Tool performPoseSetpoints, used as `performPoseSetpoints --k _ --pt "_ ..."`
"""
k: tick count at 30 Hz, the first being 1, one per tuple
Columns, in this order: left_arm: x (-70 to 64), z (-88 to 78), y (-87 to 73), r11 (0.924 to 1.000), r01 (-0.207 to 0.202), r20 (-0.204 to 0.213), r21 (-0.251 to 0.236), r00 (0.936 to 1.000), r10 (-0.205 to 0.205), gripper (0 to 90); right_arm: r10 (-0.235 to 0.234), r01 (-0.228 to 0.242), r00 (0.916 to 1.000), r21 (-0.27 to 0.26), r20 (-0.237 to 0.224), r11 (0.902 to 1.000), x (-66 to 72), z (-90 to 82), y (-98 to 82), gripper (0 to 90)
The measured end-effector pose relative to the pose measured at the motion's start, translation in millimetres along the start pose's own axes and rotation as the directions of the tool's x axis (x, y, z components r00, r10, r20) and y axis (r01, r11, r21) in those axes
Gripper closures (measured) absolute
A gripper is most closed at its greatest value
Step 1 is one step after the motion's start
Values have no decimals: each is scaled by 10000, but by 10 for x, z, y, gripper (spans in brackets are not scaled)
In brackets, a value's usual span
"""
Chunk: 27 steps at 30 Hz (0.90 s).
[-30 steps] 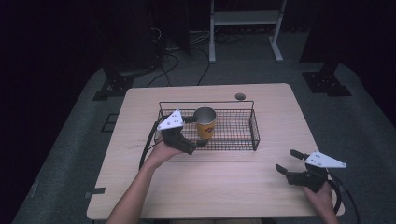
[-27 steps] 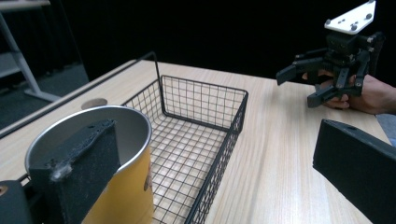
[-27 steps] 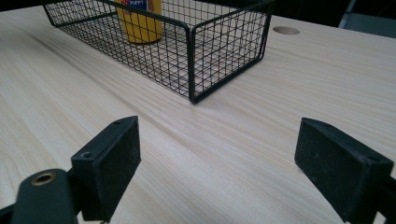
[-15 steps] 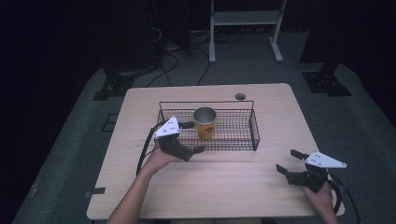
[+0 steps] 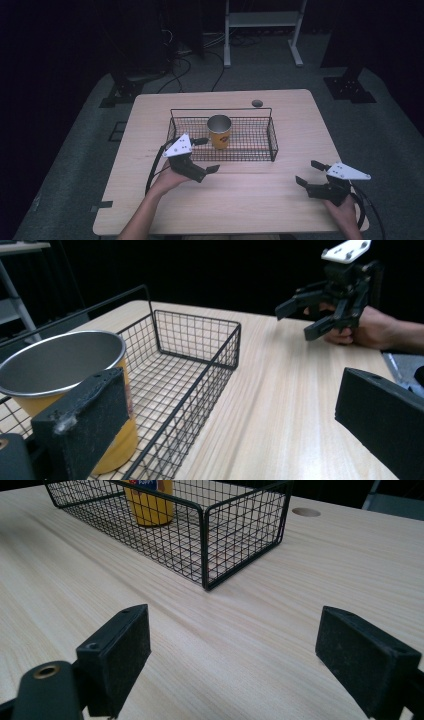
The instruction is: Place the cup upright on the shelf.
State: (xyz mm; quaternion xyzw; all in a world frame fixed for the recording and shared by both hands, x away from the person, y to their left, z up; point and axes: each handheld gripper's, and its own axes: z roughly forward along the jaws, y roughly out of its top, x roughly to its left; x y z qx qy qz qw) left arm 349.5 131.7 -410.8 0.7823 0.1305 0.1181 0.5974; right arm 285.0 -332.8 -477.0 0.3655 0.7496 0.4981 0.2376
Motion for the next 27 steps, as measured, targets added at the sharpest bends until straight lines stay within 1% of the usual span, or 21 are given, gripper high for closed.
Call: performPoseSetpoints --k 4,5,7,12,14,19,21,22,25,26,27 --pt "-33 -20 -46 10000 30 -33 32 10000 -30 0 39 -39 10000 -25 -6 10000 -4 0 0 133" --pt "-42 -26 -61 9998 74 -7 176 10000 -73 0 25 -25 10000 -25 -7 10000 -4 0 0 133" --pt "-64 -38 -93 9999 73 -60 85 10000 -72 0 -6 6 10000 -8 1 10000 -2 0 0 133" --pt "-107 -87 -143 9998 201 -94 89 9998 -200 0 5 -5 10000 -7 3 10000 -3 0 0 133" --pt "-137 -119 -165 9998 174 -177 -21 9997 -175 0 -2 2 10000 3 8 10000 -1 1 0 133" --pt "-192 -183 -211 9998 210 -309 -37 9993 -211 0 -16 16 10000 -5 1 10000 -2 1 0 134" --pt "-234 -215 -241 9998 141 -436 -117 9989 -146 0 -38 38 10000 -3 6 10000 0 2 -1 133" --pt "-247 -223 -249 9999 120 -443 -77 9989 -123 0 -33 33 10000 0 6 10000 -1 2 0 133" --pt "-317 -262 -275 10000 9 -665 -48 9978 -12 0 0 0 10000 -27 -6 10000 -5 -2 -1 133" --pt "-348 -276 -289 9999 -81 -754 -126 9971 72 0 2 -2 10000 -45 -11 10000 -7 -3 -1 133" --pt "-371 -284 -304 9997 -74 -790 -212 9969 57 0 6 -7 10000 -61 -23 10000 -8 -4 -1 133"
